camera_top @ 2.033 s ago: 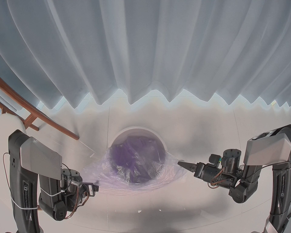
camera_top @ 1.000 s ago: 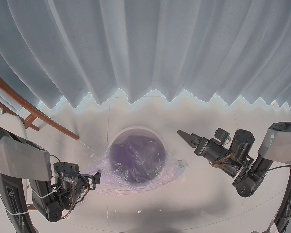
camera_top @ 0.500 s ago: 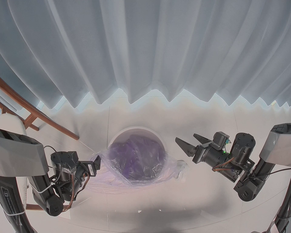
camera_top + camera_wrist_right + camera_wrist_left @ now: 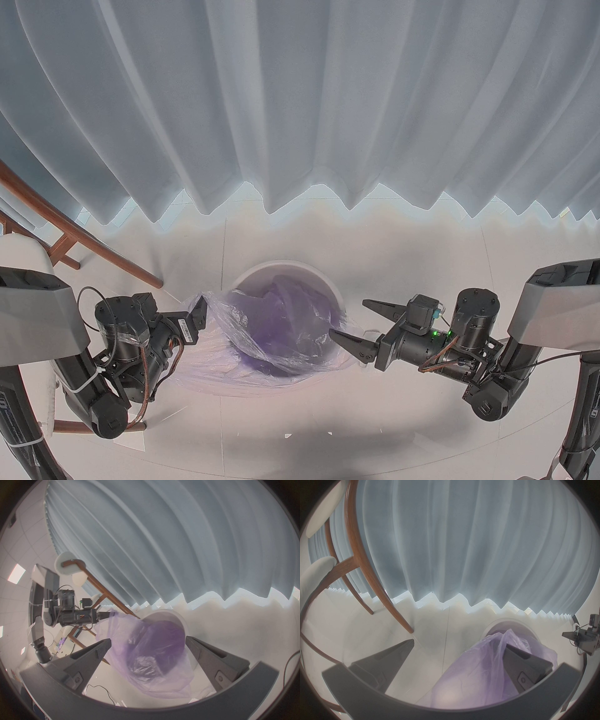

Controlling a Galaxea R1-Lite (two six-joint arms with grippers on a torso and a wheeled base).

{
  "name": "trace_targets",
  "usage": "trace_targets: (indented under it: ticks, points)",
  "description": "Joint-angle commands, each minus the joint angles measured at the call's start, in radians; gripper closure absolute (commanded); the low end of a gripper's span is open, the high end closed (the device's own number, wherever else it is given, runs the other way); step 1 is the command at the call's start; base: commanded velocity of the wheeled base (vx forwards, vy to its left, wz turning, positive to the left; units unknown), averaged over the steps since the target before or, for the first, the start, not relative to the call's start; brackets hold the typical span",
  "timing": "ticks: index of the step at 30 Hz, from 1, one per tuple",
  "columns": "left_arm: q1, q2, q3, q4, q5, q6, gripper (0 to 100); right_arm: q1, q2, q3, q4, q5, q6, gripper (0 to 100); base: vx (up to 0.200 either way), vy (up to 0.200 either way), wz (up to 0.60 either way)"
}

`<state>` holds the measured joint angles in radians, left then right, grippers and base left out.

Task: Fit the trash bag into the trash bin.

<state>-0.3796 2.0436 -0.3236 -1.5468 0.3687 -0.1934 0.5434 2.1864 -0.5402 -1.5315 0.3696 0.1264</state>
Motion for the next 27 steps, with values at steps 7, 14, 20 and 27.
trace_targets:
  ticks: [7,14,20,27]
  points:
    - [-0.005,-0.008,-0.005,-0.001,0.001,-0.001,0,0.089,0.009,0.074,-0.036,0.006,-0.103,0,0.0,0.0,0.0]
    - [-0.002,-0.006,-0.005,-0.001,0.001,-0.001,0,0.112,0.047,0.043,-0.036,0.005,-0.209,0,0.0,0.0,0.0]
    - [0.002,-0.011,-0.012,-0.001,0.001,-0.001,0,0.162,0.062,0.039,-0.035,0.006,-0.232,0,0.0,0.0,0.0]
    - [0.005,-0.016,-0.017,-0.001,-0.001,-0.001,0,0.181,0.13,-0.027,-0.036,0.005,-0.237,0,0.0,0.0,0.0]
